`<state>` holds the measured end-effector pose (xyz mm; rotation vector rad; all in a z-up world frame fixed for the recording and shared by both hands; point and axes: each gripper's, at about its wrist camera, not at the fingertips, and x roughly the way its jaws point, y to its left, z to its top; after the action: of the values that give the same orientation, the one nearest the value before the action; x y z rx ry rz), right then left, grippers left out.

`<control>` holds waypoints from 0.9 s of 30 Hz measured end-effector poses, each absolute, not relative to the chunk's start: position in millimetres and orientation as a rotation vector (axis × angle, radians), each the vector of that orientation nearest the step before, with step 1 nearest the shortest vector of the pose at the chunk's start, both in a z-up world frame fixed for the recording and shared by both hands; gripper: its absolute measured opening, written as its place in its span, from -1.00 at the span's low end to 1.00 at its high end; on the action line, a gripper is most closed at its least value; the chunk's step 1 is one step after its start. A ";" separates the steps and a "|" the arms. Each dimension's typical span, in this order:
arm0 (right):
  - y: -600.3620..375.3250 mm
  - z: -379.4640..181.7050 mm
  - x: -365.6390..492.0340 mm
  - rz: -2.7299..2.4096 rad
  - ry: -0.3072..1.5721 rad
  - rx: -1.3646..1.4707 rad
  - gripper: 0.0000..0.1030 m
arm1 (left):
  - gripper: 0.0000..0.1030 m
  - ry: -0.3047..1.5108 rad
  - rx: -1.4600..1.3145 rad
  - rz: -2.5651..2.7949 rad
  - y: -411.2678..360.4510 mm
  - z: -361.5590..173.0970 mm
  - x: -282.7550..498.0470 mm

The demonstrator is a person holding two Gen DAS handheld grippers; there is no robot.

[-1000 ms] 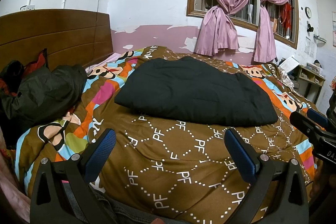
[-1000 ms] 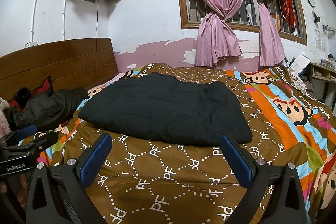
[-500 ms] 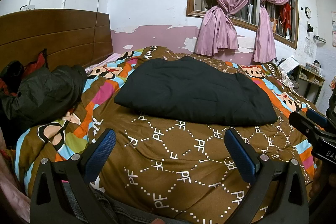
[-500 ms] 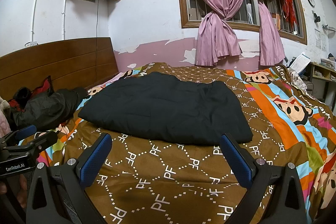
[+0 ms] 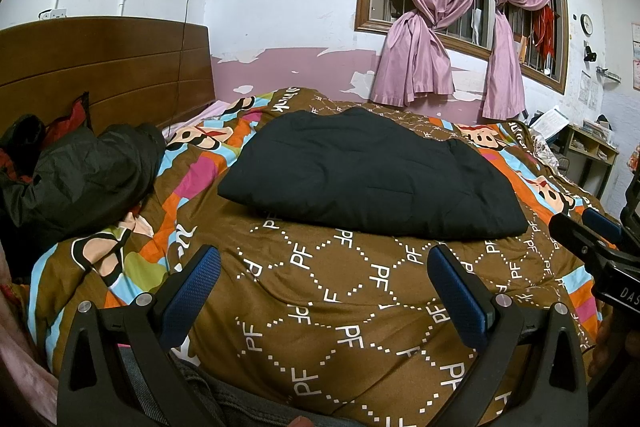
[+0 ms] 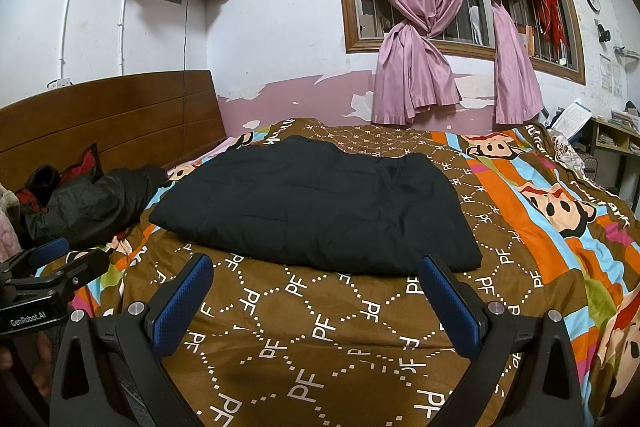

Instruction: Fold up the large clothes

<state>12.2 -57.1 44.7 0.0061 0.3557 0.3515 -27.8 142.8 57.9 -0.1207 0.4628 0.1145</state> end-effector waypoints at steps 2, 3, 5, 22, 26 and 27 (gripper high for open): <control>-57.0 44.6 12.1 0.351 0.356 0.006 1.00 | 0.97 0.463 -0.121 0.114 142.8 57.9 -27.8; -57.0 44.5 12.0 0.351 0.356 0.006 1.00 | 0.97 0.463 -0.121 0.114 143.2 57.5 -28.4; -56.9 44.9 12.1 0.351 0.356 0.006 1.00 | 0.97 0.463 -0.120 0.115 142.8 57.8 -27.8; -55.7 43.2 9.6 0.350 0.360 0.005 1.00 | 0.97 0.465 -0.120 0.114 142.8 58.1 -28.0; -55.5 43.5 9.7 0.350 0.360 0.005 1.00 | 0.97 0.466 -0.121 0.111 142.8 57.2 -28.5; -55.5 43.3 9.2 0.350 0.361 0.005 1.00 | 0.97 0.467 -0.120 0.110 142.9 56.8 -29.3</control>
<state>9.2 -55.5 43.3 0.0047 0.3606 0.3504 -29.3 142.9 56.8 -0.1204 0.4668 0.1097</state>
